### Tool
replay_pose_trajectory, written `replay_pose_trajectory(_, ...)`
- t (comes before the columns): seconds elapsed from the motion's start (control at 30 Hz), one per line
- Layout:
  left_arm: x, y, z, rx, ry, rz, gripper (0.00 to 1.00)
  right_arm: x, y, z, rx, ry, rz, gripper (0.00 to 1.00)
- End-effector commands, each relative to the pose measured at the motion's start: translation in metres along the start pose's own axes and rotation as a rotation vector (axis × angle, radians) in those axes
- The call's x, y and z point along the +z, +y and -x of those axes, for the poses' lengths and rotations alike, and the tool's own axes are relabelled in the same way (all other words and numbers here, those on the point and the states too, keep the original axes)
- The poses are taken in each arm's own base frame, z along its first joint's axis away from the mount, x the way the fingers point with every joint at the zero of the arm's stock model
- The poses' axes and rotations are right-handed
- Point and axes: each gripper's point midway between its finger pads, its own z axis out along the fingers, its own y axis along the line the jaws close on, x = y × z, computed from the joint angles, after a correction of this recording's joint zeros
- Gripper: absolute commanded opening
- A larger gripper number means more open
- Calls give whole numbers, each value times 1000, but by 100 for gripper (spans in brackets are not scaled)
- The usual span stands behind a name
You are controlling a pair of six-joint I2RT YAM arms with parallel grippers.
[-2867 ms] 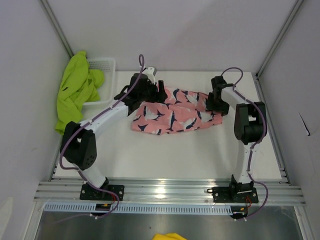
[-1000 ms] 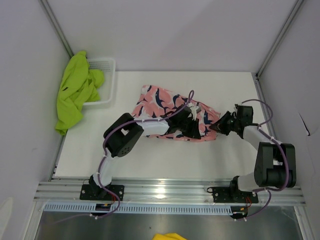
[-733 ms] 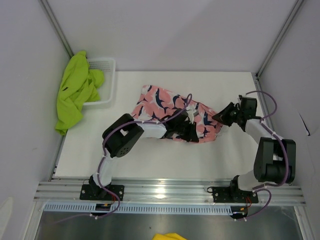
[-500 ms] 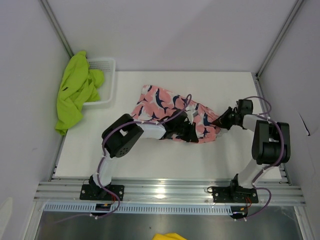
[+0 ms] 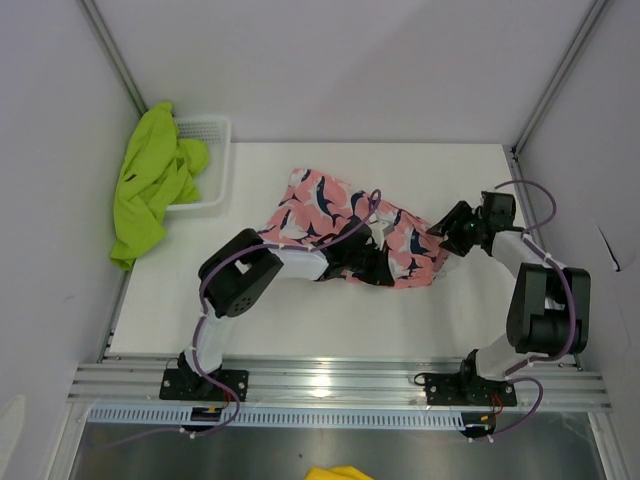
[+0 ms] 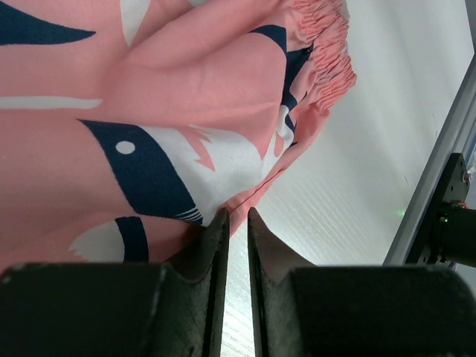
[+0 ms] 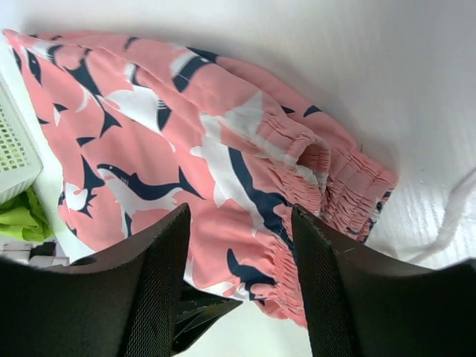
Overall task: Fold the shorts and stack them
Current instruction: Fold the shorts
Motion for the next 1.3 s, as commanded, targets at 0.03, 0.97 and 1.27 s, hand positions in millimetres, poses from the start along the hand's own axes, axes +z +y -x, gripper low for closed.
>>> replay_pose_trajectory(0.03, -18, -20, 30, 81, -99, -21, 18, -17, -6, 14, -50, -102, -31, 59)
replay_pose_trajectory(0.97, -30, -26, 32, 119, -118, -20, 20, 27, -16, 12, -123, -83, -113, 58)
replay_pose_trajectory(1.27, -25, -23, 28, 116, -98, -7, 20, 21, -7, 15, -172, -116, -129, 56)
